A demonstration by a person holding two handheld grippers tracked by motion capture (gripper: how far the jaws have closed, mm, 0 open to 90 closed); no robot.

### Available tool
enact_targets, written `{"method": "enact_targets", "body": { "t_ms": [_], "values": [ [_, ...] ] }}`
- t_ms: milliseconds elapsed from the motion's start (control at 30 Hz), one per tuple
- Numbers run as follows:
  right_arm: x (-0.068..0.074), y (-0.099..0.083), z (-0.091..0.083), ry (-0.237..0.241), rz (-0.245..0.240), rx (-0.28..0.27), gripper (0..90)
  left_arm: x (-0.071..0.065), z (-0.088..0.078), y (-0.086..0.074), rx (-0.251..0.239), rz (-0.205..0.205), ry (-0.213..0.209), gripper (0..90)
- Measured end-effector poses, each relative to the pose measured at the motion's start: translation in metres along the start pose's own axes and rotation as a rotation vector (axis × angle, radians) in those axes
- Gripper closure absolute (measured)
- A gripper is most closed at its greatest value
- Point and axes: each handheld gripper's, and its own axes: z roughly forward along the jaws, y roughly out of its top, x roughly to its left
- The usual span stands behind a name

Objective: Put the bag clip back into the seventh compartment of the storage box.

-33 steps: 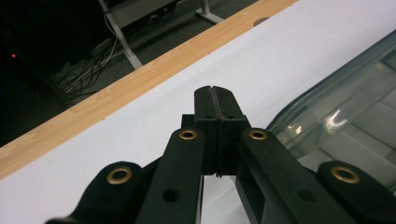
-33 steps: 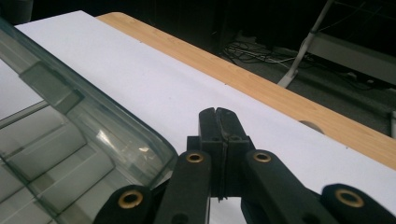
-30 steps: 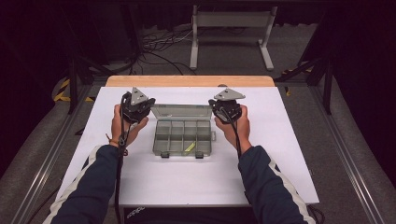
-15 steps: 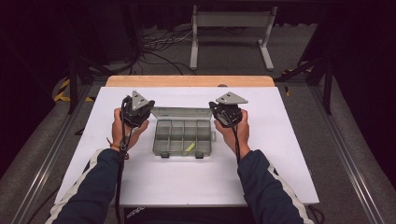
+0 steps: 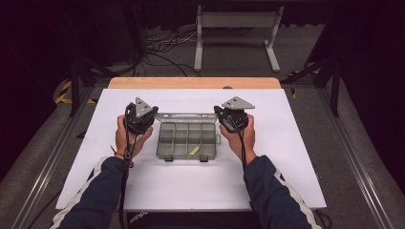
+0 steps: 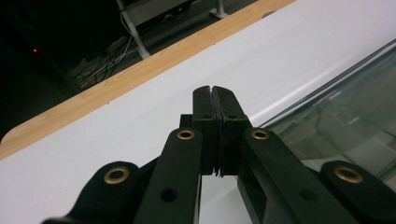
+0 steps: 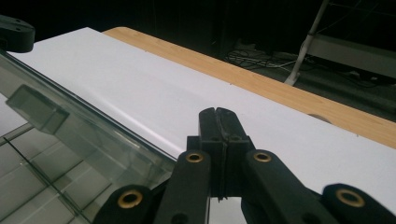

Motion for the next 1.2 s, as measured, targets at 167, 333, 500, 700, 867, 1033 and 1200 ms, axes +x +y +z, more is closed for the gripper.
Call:
{"method": "enact_targets", "body": {
  "t_ms": [167,333,500,700,867,1033,1200],
  "values": [
    [0.002,-0.002,-0.003,0.007,-0.013,0.001,90.0,-0.002,-0.002,-0.001,0.001,0.006,-0.002,88.5],
    [0.002,-0.002,-0.005,0.02,-0.018,-0.007,90.0,-0.003,-0.004,-0.002,0.0,0.013,0.001,88.1],
    [0.003,-0.004,-0.006,0.028,-0.019,-0.003,90.0,-0.004,-0.005,-0.003,0.002,0.03,0.012,88.3],
    [0.005,-0.005,-0.007,0.031,-0.024,-0.003,90.0,-0.006,-0.008,-0.004,0.003,0.042,0.013,88.3],
    [0.006,-0.007,-0.009,0.041,-0.026,0.002,90.0,-0.006,-0.011,-0.006,0.005,0.054,0.011,88.2],
    [0.007,-0.009,-0.01,0.044,-0.038,0.006,90.0,-0.007,-0.015,-0.007,0.002,0.057,-0.006,87.7],
    [0.009,-0.01,-0.012,0.051,-0.042,0.008,90.0,-0.009,-0.018,-0.009,-0.003,0.059,-0.017,87.6]
  ]
}}
